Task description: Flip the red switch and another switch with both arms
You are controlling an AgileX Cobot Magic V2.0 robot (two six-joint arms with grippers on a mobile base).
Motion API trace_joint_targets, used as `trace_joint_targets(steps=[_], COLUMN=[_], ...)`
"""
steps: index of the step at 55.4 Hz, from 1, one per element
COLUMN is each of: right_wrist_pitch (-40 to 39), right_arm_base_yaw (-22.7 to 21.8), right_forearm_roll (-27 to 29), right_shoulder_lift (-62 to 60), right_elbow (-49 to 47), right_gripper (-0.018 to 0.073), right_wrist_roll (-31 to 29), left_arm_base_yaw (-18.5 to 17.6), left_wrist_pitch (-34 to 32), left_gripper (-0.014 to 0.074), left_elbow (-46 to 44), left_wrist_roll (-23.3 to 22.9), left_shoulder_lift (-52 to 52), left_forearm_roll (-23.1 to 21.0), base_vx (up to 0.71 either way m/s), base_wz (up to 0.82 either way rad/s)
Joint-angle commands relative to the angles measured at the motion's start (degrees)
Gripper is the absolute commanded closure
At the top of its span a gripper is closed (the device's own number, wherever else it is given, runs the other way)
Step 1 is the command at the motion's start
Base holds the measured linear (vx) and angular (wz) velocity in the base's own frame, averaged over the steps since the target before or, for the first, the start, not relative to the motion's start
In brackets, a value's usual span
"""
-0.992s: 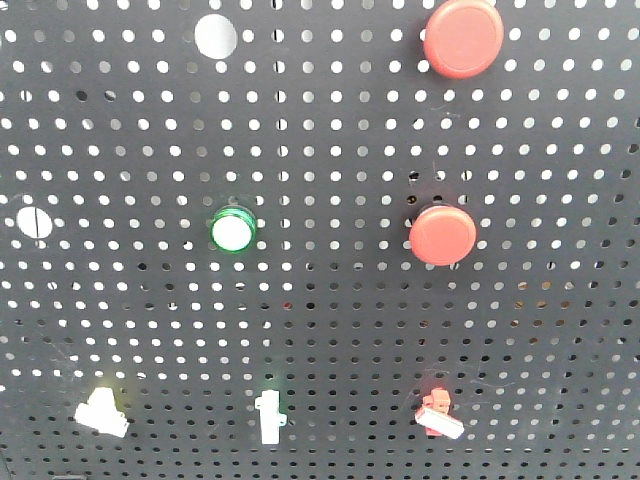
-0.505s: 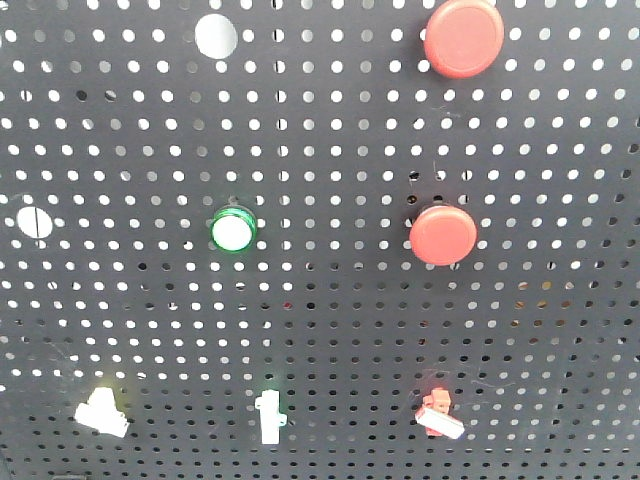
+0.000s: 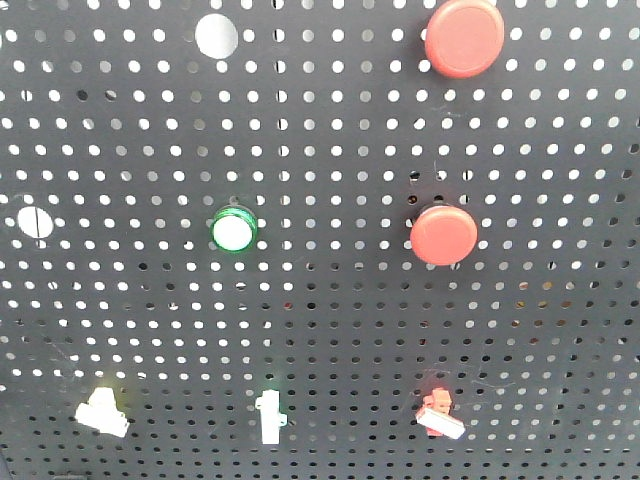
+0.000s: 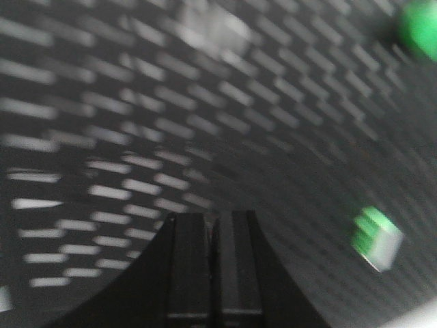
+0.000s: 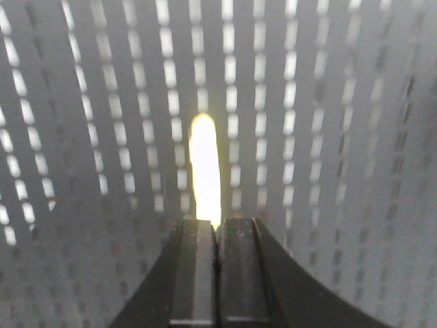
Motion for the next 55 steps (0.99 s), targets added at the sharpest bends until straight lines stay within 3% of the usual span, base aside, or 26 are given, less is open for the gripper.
trace_joint_targets(steps=[1, 18, 25, 38, 55], right_wrist_pitch=[-4.21, -4.15, -4.03, -4.03, -4.03], right_arm_base_yaw=[-0.36, -0.36, -0.36, -0.36, -0.36], right_forearm_roll=[0.25, 0.25, 0.25, 0.25, 0.25], right_shoulder_lift=[0.81, 0.81, 0.81, 0.81, 0.81], right_elbow=[-1.41, -1.41, -1.41, -1.41, -1.41], right_gripper=[0.0566, 0.0566, 0.0566, 0.0566, 0.0566], right_wrist_roll=[0.0, -0.46, -0.51, -0.69, -0.69], left_arm_base_yaw=[-2.65, -2.59, -0.38, 4.22, 4.39], left_wrist_pitch=[-6.56, -10.73, -12.52, -9.22, -2.51], left_gripper=[0.0594, 0.0594, 0.0594, 0.0594, 0.0594], left_elbow=[-1.94, -1.94, -1.94, -1.94, -1.87], left_wrist_roll=[1.6, 2.45, 2.23, 2.18, 2.49], left_shoulder_lift=[3.62, 11.58, 11.93, 11.93, 15.39], left_forearm_roll=[-0.44, 0.0, -0.07, -0.07, 0.03], base_vx=[0.0, 0.0, 0.0, 0.0, 0.0], base_wz=[0.0, 0.0, 0.0, 0.0, 0.0])
